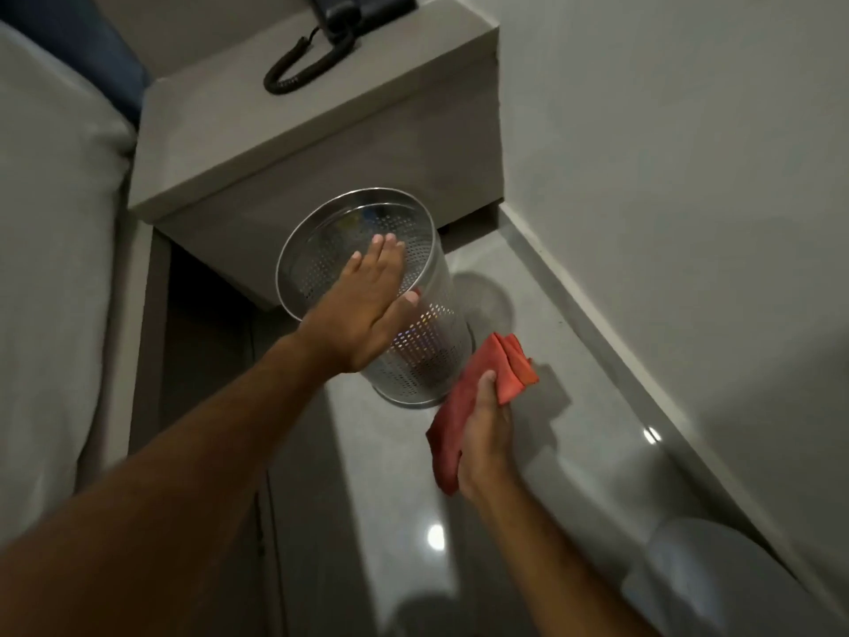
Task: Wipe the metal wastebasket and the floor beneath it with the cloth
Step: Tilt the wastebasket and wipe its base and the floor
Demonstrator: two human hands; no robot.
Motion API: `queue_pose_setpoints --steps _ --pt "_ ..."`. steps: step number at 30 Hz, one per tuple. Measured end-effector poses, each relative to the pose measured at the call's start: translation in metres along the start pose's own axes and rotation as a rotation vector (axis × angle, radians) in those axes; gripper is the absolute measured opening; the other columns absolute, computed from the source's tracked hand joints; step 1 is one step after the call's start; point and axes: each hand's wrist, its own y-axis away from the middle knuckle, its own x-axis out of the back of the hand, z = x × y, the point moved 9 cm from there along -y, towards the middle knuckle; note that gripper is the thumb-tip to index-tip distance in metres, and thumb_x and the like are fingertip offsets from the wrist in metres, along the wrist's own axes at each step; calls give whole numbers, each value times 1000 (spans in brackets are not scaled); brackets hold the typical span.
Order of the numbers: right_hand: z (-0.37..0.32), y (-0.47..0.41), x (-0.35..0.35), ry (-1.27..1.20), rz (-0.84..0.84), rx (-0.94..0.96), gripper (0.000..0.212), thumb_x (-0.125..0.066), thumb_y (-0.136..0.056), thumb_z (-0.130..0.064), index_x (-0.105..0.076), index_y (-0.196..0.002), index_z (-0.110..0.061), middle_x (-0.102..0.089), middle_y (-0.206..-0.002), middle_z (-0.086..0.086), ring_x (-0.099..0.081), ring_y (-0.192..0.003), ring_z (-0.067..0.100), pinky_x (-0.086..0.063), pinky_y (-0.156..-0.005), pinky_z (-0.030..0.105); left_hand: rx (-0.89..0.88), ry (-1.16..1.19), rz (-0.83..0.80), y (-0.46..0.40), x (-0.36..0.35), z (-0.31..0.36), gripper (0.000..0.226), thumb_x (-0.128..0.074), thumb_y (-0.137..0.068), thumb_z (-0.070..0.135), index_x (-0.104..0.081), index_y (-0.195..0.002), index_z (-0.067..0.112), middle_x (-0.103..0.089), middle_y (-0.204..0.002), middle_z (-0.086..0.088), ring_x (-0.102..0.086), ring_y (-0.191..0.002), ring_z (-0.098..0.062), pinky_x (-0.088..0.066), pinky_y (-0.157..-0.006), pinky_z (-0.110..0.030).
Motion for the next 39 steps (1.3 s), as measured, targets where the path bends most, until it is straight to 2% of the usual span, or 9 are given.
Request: queue_pose_setpoints --steps 4,12,14,17,21,25,28,34,39 --pt "5 -13 14 58 49 32 49 -44 -108 -41 -54 -146 -14 -66 -129 2 -66 -99 10 -52 -62 7 121 -71 79 -2 3 -2 71 -16 -97 48 -1 -151 5 1 -162 -16 11 -149 -23 8 -120 -39" --pt "3 -34 34 95 -4 142 50 -42 -110 -19 -35 -159 -20 -49 -159 -6 -48 -145 8 -32 -127 39 49 -97 -73 -15 4 -1 76 -17 -96 51 15 -148 5 21 -158 -16 27 -144 -25 11 -120 -43" --pt "-19 -34 10 85 -59 269 54 -45 -106 -10 -36 -156 -28 -52 -149 -29 -49 -135 -15 -27 -129 38 -121 -154 -129 -16 8 5 73 -18 -97 49 10 -151 9 20 -160 -12 25 -146 -22 11 -120 -42" --pt "-48 -34 -53 88 -226 353 44 -52 -100 -22 -56 -143 -26 -68 -134 -21 -63 -129 6 -44 -119 45 -163 -32 -149 -18 6 11 66 -22 -98 40 2 -152 12 13 -162 -6 18 -148 -15 8 -121 -40" --pt "-69 -36 -105 195 -164 542 41 -56 -92 -39 -64 -131 -32 -77 -115 -16 -61 -110 -20 -43 -105 9 -176 29 -133 -21 3 9 68 -20 -96 42 0 -152 10 10 -162 -6 15 -148 -13 7 -121 -38" --pt "-18 -73 -58 485 21 512 46 -52 -91 -45 -64 -130 -23 -72 -116 0 -66 -103 22 -52 -95 53 -197 49 -159 -21 2 12 69 -21 -96 40 2 -151 5 11 -162 -9 15 -149 -17 6 -122 -41" --pt "22 -115 -30 628 -74 201 49 -44 -101 -38 -47 -147 -26 -65 -135 8 -63 -122 33 -50 -98 49 -181 62 -169 -20 3 15 70 -23 -96 38 2 -151 3 12 -162 -11 15 -149 -19 3 -122 -44" --pt "-84 -110 -125 544 -286 579 27 -53 -95 -46 -70 -114 -51 -78 -117 -18 -72 -110 -2 -57 -98 21 -172 84 -180 -21 3 16 72 -23 -95 41 3 -150 2 12 -161 -13 15 -149 -20 3 -122 -44" --pt "-54 -133 -100 606 -322 454 40 -45 -103 -37 -59 -141 -32 -69 -137 -4 -60 -133 20 -40 -120 51 -167 79 -173 -21 4 15 73 -22 -95 43 4 -150 4 13 -161 -10 16 -148 -17 3 -122 -43"
